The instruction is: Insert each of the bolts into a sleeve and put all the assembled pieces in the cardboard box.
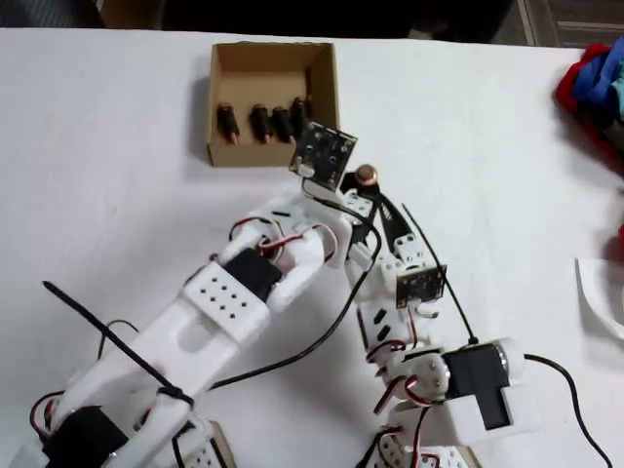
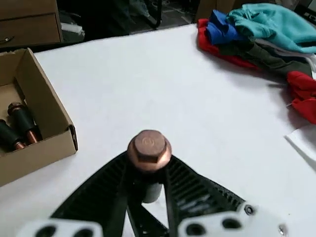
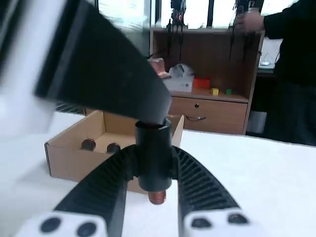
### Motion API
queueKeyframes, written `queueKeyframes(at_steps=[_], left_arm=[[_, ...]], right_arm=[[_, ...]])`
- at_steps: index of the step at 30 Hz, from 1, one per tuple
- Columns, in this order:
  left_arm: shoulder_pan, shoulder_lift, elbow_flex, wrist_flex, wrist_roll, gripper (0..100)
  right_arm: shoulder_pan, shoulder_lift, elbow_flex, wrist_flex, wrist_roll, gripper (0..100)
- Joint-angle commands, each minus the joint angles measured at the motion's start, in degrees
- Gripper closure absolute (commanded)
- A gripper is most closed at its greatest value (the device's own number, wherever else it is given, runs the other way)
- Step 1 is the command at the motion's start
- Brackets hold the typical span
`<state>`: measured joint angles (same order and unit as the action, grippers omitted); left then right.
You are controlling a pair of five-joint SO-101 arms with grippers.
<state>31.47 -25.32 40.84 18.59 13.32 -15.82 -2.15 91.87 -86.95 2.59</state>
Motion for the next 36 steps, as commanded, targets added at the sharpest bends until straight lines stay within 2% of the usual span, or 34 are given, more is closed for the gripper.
queueKeyframes(at_steps=[1,8,17,26,30,36], left_arm=[[-0.09,-1.76,-0.31,0.35,0.09,96],[-1.41,-1.76,-0.31,0.44,0.35,79],[-6.77,-2.2,-1.98,0.88,0.44,79],[-8.62,-2.2,-20.7,14.24,0.44,79],[-14.86,-2.2,-24.92,21.27,0.0,79],[-32.7,-2.02,-24.66,35.6,0.0,79]], right_arm=[[0.04,-0.31,-1.85,-1.19,-0.62,97.8],[0.04,-0.22,-1.85,-1.19,-0.62,97.8],[0.04,-0.22,-1.85,-1.19,-0.62,97.8],[0.48,-0.13,-3.43,3.47,-0.62,97.8],[1.1,-0.13,-3.69,4.18,-0.62,97.8],[0.66,-0.31,-4.13,9.1,-0.7,97.8]])
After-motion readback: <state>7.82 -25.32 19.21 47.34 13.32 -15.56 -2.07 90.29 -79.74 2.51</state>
